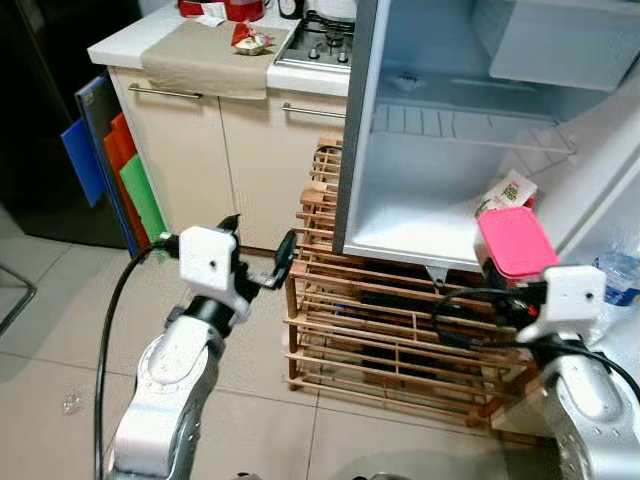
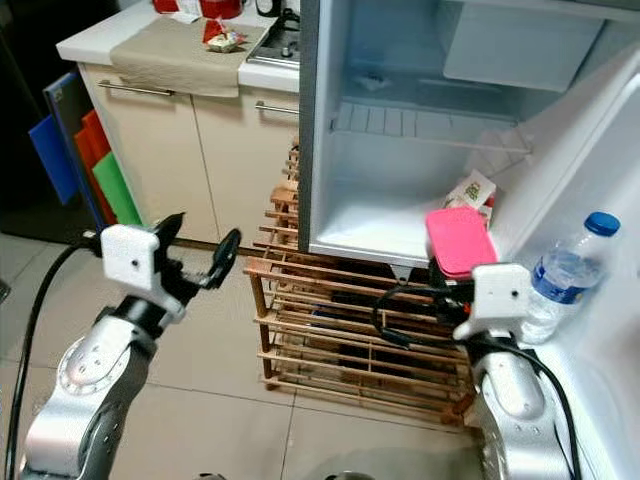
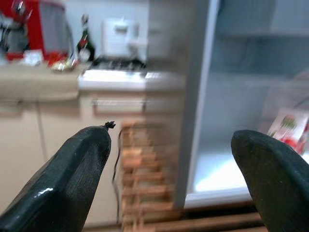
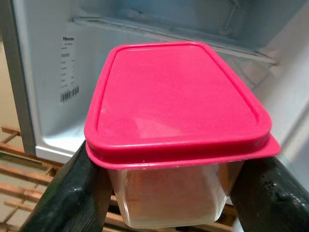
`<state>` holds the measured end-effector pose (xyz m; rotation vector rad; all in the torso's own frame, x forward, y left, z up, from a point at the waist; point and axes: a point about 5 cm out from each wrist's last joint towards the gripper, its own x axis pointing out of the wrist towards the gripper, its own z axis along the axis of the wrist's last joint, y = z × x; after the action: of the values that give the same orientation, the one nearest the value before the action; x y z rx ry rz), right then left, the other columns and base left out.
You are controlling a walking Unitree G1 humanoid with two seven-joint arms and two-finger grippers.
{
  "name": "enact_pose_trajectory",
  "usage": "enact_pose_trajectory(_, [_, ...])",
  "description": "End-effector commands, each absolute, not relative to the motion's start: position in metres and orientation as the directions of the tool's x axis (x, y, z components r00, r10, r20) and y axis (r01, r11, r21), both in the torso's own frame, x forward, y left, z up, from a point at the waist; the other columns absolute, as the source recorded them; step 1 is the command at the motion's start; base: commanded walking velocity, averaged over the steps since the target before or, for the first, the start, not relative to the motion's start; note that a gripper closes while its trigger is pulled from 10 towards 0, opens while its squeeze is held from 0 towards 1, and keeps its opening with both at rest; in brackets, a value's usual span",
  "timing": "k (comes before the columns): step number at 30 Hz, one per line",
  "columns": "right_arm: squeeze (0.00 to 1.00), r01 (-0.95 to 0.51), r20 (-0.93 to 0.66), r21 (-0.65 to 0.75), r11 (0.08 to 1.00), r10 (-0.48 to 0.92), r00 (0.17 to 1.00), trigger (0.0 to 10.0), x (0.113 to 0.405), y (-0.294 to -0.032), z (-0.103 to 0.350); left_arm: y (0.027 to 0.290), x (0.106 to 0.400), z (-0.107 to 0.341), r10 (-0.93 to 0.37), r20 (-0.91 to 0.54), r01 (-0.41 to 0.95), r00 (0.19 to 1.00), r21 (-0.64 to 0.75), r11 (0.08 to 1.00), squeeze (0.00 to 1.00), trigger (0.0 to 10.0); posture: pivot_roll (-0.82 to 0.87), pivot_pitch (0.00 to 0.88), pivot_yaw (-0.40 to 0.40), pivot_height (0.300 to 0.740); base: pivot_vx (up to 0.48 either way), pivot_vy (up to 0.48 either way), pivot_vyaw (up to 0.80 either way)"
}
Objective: Restocking fridge
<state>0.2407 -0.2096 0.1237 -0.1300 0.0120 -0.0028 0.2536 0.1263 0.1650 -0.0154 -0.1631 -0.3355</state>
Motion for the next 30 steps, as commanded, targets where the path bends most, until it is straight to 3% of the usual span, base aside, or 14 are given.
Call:
enact_pose_trajectory(1, [0.00,0.003,-0.014,-0.127,0.992,-0.004,1.000,0.0,0.246,-0.209,0.123,0.124,0.255,0.166,-0.341,0.161,0.342,0.926,0.022,0.939,0.00,10.0,-0.07,0.000,-0.012,0.740,0.454,0.000,0.00])
enact_pose_trajectory(21, [0.00,-0.036,-0.033,-0.096,0.995,0.033,0.999,0.0,0.270,-0.193,0.115,0.121,0.262,0.176,-0.378,0.191,0.374,0.906,0.056,0.926,0.00,10.0,-0.04,0.000,-0.005,0.740,0.458,0.000,0.00])
enact_pose_trajectory(26, [0.00,0.006,-0.094,-0.102,0.995,-0.016,0.995,0.0,0.277,-0.198,0.103,0.121,0.262,0.178,-0.400,0.183,0.391,0.898,0.082,0.917,0.00,10.0,-0.02,0.000,-0.006,0.740,0.000,0.000,0.00])
enact_pose_trajectory(30, [0.00,-0.030,-0.145,-0.083,0.996,0.017,0.989,0.0,0.291,-0.184,0.089,0.122,0.263,0.170,-0.490,0.118,0.483,0.864,0.083,0.871,0.00,10.0,0.01,0.000,0.004,0.740,0.000,0.000,0.00])
